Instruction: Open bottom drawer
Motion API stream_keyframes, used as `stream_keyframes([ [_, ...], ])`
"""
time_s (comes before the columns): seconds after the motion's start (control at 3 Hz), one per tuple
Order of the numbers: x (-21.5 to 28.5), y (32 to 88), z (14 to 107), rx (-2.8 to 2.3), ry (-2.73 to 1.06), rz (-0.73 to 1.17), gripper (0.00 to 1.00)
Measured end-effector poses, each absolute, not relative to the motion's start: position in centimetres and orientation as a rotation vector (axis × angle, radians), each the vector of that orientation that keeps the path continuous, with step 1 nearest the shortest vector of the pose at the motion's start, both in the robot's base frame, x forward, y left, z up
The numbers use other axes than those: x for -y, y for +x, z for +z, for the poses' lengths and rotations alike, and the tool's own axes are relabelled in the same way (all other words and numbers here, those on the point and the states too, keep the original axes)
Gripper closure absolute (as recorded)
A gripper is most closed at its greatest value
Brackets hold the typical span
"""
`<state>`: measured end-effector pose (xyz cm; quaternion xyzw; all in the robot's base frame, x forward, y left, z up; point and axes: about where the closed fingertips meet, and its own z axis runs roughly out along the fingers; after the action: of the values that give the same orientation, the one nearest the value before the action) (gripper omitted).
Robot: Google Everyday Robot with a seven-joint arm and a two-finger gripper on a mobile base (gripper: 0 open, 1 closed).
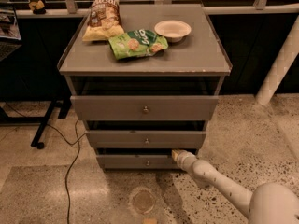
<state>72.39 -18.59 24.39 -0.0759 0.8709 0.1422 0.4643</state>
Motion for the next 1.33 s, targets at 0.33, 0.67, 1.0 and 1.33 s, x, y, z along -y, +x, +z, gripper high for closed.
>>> stream_keyframes([
  [0.33,18.5,72.6,24.4,-2.139,-0.189,0.347,1.00],
  [0.67,18.3,72.4,24.4,-2.123,-0.189,0.330,1.00],
  [1.0,19.2,73.5,23.6,-2.107,-0.134,0.289,1.00],
  [1.33,20.5,74.9,22.3,-2.100,-0.069,0.254,1.00],
])
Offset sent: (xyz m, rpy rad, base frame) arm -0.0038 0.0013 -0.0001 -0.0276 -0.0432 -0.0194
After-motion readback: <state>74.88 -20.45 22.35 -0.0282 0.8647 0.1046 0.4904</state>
